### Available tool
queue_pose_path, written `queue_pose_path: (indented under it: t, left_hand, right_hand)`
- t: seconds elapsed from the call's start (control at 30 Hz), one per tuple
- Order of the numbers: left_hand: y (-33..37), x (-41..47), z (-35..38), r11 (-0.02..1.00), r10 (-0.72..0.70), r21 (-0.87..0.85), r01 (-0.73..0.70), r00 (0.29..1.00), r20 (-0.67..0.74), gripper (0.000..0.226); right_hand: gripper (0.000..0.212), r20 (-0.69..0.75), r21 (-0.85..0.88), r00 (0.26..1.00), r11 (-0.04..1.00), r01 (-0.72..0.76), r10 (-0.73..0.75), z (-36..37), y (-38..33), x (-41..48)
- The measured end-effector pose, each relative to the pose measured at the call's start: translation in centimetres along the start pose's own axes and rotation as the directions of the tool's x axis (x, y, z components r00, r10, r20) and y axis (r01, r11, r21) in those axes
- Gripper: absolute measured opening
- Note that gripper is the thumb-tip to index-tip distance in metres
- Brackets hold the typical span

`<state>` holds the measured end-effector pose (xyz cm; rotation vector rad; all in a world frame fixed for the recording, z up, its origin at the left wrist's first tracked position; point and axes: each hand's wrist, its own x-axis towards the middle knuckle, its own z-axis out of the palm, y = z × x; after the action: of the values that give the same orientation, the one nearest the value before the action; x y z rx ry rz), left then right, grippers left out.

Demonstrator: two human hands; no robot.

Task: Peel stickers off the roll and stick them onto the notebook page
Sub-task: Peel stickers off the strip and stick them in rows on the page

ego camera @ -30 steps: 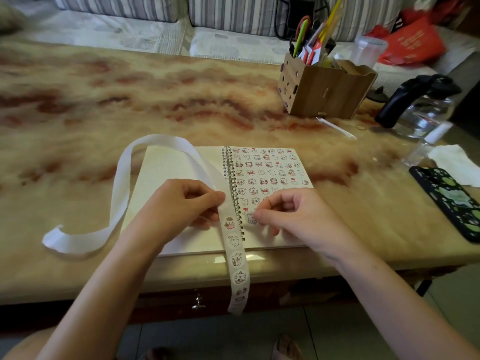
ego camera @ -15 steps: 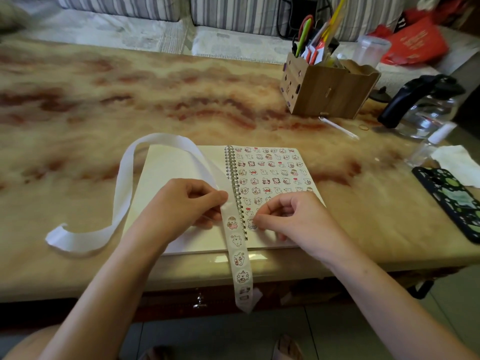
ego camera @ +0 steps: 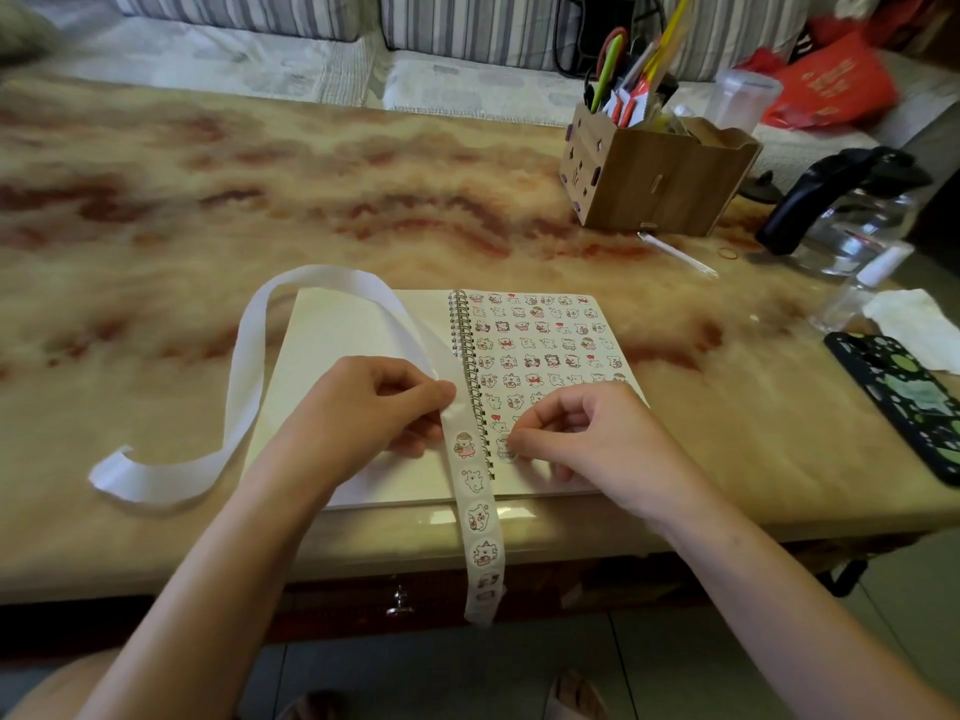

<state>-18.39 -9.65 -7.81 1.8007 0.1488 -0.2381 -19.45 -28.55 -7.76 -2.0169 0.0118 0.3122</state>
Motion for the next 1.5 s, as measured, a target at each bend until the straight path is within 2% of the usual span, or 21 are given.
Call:
queue_pose_path:
  t: [0.23,0.7,0.87,1.07,1.2,1.33,1.4,1.5]
  left_hand:
    - [-0.1,0.1,0.0,1.000,-0.001,0.002,0.001,1.000,-0.003,0.016]
    - [-0.1,0.1,0.1,1.000,-0.003,0.010,0.003,1.000,-0.004,0.017]
    - [0.0,0.0,0.1,1.000,-0.003,0.009,0.003,1.000,0.000,0.017]
    - [0.0,0.0,0.1,1.000,-0.001,0.013,0.001,1.000,0.001,0.017]
    - [0.0,-0.1,0.1,1.000,0.000,0.015,0.000,1.000,0.001,0.017]
    - [0.0,-0.1,0.0,1.000,-0.001,0.021,0.001,1.000,0.005,0.017]
    - [0.0,-0.1,0.1,1.000,-0.002,0.019,0.001,1.000,0.004,0.016]
    - [0.1,0.0,0.1,1.000,0.001,0.018,-0.001,1.000,0.004,0.016]
  right_hand:
    - [0.005,0.001,0.011,1.000,1.000,-0.003,0.003,0.1,0.1,0.2]
    - [0.007,-0.030,-0.066,0.999,0.997,0.027,-0.029,0.4,0.4,0.3]
    - [0.009,-0.064,-0.162,0.996,0.985,0.053,-0.064,0.6,0.5,0.2]
    - [0.010,-0.040,-0.169,0.996,0.983,0.068,-0.076,0.5,0.7,0.3]
    - [0.022,-0.056,-0.165,0.994,0.983,0.079,-0.089,0.3,1.0,0.6]
    - [0.016,-0.056,-0.133,0.994,0.987,0.090,-0.098,0.0,1.2,1.0]
    - [0.020,-0.058,-0.099,0.995,0.992,0.078,-0.084,0.1,1.2,1.0]
    - [0.027,-0.070,-0.157,0.993,0.984,0.083,-0.094,0.3,1.3,0.9]
